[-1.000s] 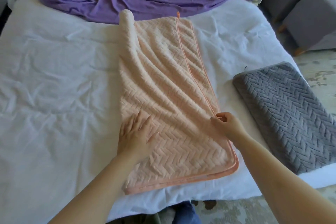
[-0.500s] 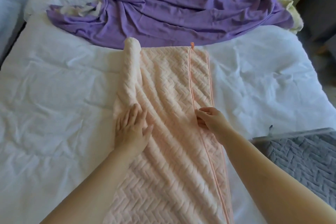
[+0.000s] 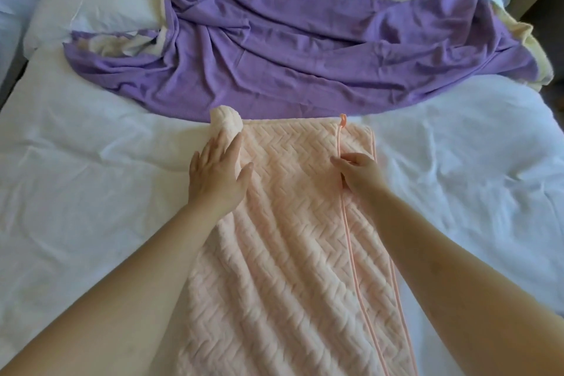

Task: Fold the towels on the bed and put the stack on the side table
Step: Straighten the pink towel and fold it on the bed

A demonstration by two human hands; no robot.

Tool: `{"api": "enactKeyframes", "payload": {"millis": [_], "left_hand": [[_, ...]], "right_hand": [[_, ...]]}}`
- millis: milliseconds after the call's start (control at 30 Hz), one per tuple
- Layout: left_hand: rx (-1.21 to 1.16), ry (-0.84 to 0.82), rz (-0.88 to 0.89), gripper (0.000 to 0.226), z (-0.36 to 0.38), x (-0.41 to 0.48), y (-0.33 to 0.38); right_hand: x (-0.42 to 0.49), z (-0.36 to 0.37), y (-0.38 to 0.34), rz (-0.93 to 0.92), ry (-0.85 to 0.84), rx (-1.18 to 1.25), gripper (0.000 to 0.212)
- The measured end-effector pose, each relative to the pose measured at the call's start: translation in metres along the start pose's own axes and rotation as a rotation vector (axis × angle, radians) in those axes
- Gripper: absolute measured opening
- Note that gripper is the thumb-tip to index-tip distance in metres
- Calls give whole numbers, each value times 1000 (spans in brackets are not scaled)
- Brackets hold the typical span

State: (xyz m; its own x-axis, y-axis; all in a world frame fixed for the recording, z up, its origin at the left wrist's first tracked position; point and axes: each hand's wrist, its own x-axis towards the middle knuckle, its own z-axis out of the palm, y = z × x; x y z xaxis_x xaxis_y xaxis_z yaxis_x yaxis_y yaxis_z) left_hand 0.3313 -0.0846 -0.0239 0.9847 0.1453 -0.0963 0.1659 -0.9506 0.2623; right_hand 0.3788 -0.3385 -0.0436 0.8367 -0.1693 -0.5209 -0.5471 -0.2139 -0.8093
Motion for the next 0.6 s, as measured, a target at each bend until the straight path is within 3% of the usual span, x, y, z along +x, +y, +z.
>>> {"api": "enactKeyframes", "payload": {"millis": [100, 233, 367, 467, 600], "left_hand": [[-51, 87, 57, 60, -7, 42, -3], [-181, 80, -93, 60, -19, 99, -16], [-116, -117, -64, 46, -17, 133, -33], [46, -219, -25, 65, -12, 144, -48], [185, -85, 46, 68, -7, 152, -64]], "right_hand": [[19, 8, -17, -9, 5, -11, 15], [46, 19, -33, 14, 54, -59, 29], [72, 11, -36, -99, 201, -160, 25], [93, -11, -41, -145, 295, -158, 17], [111, -20, -31, -156, 238, -250, 22]]}}
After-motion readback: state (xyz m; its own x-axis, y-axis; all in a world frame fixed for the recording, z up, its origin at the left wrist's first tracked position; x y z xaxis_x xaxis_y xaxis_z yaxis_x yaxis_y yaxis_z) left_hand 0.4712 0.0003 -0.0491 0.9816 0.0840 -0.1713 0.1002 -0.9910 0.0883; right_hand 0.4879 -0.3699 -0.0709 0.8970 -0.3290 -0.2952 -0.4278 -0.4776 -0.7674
